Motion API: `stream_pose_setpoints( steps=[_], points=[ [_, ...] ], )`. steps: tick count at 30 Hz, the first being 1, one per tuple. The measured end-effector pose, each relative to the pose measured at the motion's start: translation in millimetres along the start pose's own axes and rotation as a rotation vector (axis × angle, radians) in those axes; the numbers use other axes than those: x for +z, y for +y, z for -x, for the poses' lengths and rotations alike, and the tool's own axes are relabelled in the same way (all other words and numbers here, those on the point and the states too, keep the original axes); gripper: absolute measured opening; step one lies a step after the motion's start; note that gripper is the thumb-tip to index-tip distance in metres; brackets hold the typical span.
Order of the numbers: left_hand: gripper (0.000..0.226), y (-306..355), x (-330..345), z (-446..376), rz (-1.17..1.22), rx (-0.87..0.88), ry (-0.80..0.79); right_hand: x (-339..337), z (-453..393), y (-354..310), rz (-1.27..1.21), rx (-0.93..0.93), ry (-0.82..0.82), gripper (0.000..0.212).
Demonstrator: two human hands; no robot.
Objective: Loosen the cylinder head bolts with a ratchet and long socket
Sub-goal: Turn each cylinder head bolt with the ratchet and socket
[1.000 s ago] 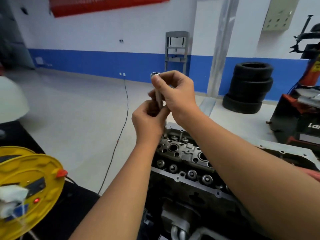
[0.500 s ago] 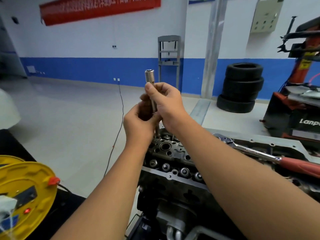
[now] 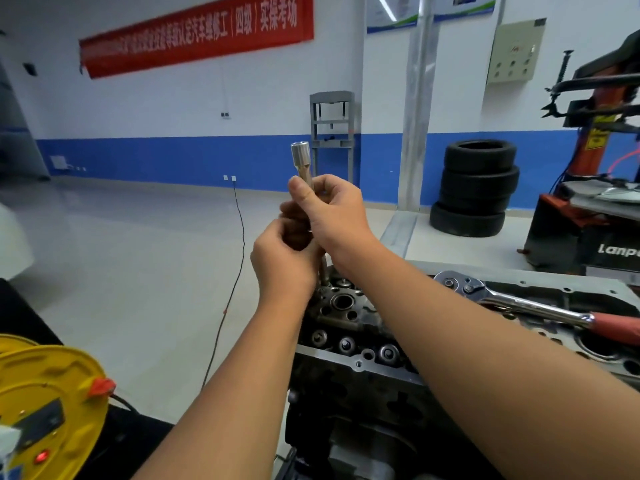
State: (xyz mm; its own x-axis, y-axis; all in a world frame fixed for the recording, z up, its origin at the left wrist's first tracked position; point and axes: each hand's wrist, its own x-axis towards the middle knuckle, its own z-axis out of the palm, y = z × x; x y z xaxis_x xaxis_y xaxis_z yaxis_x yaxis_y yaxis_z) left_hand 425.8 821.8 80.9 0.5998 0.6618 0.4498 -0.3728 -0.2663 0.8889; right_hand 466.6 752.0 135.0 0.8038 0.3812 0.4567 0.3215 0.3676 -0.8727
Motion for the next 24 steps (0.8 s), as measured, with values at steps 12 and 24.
stream_pose_setpoints(
  steps=[12, 24],
  points=[
    [0.021, -1.6, 4.9, -0.4, -0.210, 0.122, 0.013, 2.0, 1.1, -1.1, 0.092, -0.026, -0.025, 0.020],
    [0.009, -2.8, 0.3, 0.0, -0.063, 0.095, 0.011, 1.7, -2.3, 0.5, 0.017, 0.025, -0.079, 0.017]
  ],
)
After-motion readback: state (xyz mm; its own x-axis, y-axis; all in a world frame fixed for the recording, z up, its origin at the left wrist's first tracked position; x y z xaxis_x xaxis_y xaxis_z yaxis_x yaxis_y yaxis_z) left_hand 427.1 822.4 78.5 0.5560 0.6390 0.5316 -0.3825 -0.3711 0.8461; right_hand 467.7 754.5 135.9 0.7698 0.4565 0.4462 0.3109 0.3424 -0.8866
